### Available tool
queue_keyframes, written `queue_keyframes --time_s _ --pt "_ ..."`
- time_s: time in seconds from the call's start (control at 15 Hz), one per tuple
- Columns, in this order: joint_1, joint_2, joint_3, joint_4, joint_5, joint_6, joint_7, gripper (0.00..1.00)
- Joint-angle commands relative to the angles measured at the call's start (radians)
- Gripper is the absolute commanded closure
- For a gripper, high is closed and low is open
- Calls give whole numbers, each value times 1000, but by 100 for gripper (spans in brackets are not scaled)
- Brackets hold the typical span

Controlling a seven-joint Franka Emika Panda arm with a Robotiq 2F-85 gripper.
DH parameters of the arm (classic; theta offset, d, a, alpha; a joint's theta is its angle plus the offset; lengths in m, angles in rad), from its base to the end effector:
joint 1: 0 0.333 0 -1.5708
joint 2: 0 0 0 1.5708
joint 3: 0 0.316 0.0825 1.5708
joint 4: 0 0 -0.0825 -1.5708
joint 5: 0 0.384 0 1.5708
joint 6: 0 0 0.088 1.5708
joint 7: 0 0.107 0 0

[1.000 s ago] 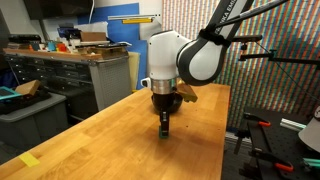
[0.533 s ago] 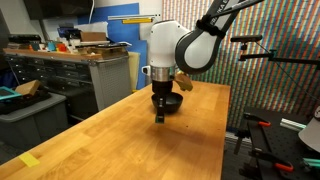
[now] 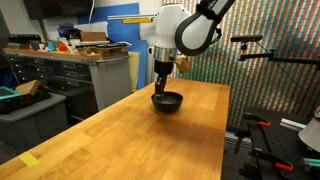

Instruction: Place the green block in the black bowl

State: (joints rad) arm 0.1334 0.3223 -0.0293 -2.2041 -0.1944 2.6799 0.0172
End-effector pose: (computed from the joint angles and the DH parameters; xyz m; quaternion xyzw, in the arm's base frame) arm 0.5665 0.0653 0.2480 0.9874 0.1274 0.0792 0.0496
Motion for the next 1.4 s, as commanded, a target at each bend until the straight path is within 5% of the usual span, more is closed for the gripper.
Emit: queue_keyframes --time_s 0.0,0.6,1.33 --pt "-16 -27 -40 -2 -33 25 66 79" --pt "-44 73 -135 46 -36 71 175 79" --pt "-68 215 -124 145 42 20 166 79"
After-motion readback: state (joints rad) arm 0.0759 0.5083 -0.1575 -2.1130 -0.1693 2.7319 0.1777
